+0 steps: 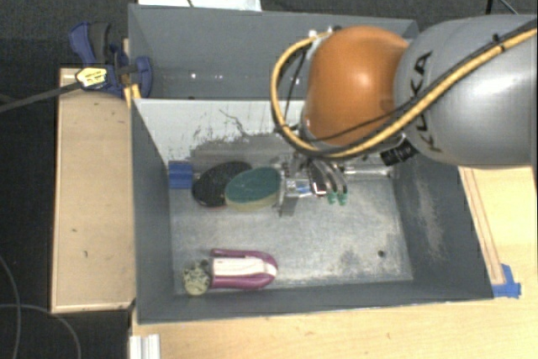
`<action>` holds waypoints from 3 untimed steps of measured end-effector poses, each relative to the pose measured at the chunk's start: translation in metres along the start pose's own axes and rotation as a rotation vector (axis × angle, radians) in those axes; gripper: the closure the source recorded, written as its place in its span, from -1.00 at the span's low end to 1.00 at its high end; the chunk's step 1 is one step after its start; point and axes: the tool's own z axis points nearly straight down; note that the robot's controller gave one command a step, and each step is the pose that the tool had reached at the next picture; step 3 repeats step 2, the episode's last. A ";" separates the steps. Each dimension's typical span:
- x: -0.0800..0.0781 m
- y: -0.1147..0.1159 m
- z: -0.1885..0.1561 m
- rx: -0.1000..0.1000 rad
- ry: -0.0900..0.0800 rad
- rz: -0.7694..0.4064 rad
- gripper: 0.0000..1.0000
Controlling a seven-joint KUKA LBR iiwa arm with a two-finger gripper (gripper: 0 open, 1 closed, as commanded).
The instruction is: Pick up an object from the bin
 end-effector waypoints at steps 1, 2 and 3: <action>-0.011 0.053 0.022 -0.001 0.008 -0.016 1.00; -0.020 0.055 -0.049 -0.001 0.001 -0.009 1.00; -0.020 0.055 -0.049 -0.001 0.001 -0.009 1.00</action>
Offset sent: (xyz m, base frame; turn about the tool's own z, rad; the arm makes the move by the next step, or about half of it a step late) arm 0.0089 0.0499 -0.0213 -0.0100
